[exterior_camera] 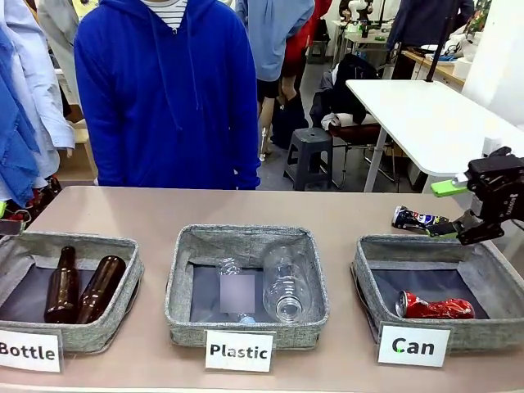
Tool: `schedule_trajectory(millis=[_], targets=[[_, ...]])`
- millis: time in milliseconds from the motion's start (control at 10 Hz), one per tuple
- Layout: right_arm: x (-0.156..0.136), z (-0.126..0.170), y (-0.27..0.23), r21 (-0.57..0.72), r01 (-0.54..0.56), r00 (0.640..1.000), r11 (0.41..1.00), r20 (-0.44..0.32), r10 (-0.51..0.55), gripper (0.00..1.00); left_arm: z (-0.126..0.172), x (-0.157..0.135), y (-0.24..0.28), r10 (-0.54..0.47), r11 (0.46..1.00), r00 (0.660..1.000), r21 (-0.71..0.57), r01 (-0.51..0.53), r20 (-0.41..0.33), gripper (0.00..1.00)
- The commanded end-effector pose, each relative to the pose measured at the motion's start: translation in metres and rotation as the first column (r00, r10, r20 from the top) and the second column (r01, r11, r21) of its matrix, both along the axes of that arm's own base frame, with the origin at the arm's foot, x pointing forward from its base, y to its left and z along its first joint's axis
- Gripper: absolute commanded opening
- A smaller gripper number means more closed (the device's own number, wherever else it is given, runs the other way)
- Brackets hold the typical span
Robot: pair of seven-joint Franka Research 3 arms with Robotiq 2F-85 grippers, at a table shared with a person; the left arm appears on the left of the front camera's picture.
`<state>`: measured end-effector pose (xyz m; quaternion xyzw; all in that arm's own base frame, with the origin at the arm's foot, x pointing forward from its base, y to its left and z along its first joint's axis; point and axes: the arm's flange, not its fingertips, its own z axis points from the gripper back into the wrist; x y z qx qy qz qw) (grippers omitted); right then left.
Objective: Sort the can waste into the basket.
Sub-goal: Pick up the can waste from the table and place it in the right Fabric basket.
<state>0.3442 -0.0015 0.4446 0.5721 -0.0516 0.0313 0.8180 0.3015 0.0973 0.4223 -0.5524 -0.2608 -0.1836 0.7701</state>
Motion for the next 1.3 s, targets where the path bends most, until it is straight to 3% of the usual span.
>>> schedule_trajectory(millis=[0,100,200,300,500,600,700,800,1100,1200], targets=[[0.04,0.011,0.018,-0.407,0.195,0.976,0.892,0.166,-0.138,1.0,0.003,-0.002,-0.002,0.005,1.0,1.0,-0.022,-0.005,-0.007,1.0],[0.059,0.012,0.018,-0.575,0.279,0.955,0.769,0.25,-0.159,1.0,0.003,-0.002,-0.002,0.005,1.0,1.0,-0.022,-0.005,-0.007,1.0],[0.075,0.011,0.014,-0.715,0.369,0.926,0.593,0.335,-0.173,1.0,0.003,-0.002,-0.002,0.005,1.0,1.0,-0.022,-0.005,-0.007,1.0],[0.082,0.013,0.008,-0.775,0.393,0.918,0.495,0.363,-0.161,1.0,0.003,-0.002,-0.002,0.005,1.0,1.0,-0.022,-0.005,-0.007,1.0],[0.082,0.017,0.002,-0.822,0.412,0.911,0.392,0.366,-0.191,1.0,0.003,-0.002,-0.002,0.005,1.0,1.0,-0.022,-0.005,-0.007,1.0],[0.082,0.019,-0.002,-0.794,0.441,0.898,0.419,0.388,-0.21,1.0,0.003,-0.002,-0.002,0.005,1.0,1.0,-0.022,-0.005,-0.007,1.0],[0.077,0.02,-0.006,-0.731,0.477,0.878,0.488,0.382,-0.287,1.0,0.003,-0.002,-0.002,0.005,1.0,1.0,-0.022,-0.005,-0.007,1.0],[0.088,0.023,-0.011,-0.744,0.444,0.886,0.499,0.447,-0.122,1.0,0.003,-0.002,-0.002,0.005,1.0,1.0,-0.022,-0.005,-0.007,1.0],[0.084,0.018,-0.013,-0.756,0.453,0.888,0.473,0.431,-0.163,1.0,0.003,-0.002,-0.002,0.005,1.0,1.0,-0.022,-0.005,-0.007,1.0],[0.092,0.013,0.007,-0.853,0.331,0.941,0.404,0.329,-0.077,1.0,0.003,-0.002,-0.002,0.005,1.0,1.0,-0.022,-0.005,-0.007,1.0]])
